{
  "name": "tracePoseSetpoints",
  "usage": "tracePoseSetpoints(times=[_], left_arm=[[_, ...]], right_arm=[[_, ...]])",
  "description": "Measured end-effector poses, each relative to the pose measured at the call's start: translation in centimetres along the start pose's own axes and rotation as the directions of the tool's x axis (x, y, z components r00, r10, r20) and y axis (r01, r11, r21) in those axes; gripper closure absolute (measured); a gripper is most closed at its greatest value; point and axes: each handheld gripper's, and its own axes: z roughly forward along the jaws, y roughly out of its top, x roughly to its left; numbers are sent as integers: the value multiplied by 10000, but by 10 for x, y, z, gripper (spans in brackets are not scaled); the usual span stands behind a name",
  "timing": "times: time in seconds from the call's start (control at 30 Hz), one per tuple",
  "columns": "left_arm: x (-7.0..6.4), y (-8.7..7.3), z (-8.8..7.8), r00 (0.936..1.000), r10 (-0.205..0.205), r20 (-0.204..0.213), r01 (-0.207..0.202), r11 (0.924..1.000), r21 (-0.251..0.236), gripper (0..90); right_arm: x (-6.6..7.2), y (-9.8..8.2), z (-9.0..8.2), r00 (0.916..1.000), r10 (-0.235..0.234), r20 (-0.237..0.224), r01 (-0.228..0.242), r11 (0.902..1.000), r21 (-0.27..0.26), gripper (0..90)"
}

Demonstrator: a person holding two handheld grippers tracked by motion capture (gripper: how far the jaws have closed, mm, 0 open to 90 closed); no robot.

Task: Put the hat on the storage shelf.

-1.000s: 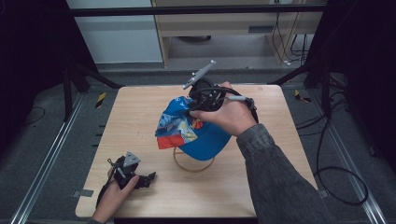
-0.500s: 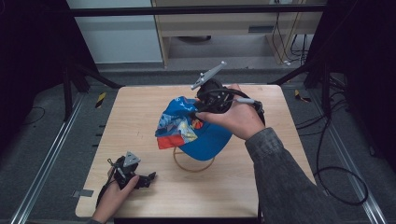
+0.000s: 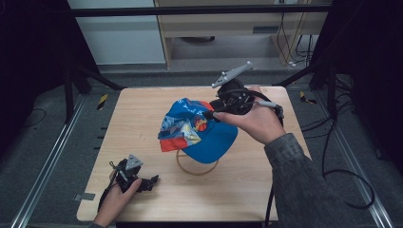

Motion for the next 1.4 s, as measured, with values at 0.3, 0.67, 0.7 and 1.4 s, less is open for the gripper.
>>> tracePoseSetpoints(times=[0.3, 0.67, 0.7, 1.4], left_arm=[[0, 0, 0, 10000, -4, -3, 4, 10000, -30, 0], [0, 0, 0, 10000, -5, -17, 5, 10000, -23, 0], [0, 0, 0, 10000, -5, -18, 5, 10000, -25, 0], [0, 0, 0, 10000, 6, 0, -6, 10000, -5, 0]], right_arm=[[-14, -16, -13, 9987, 427, 293, -425, 9991, -60, 527], [-28, -37, -25, 9941, 870, 654, -860, 9961, -184, 517], [-30, -38, -27, 9935, 918, 672, -907, 9957, -192, 517], [-53, -82, -45, 9758, 1806, 1234, -1788, 9835, -261, 510]])
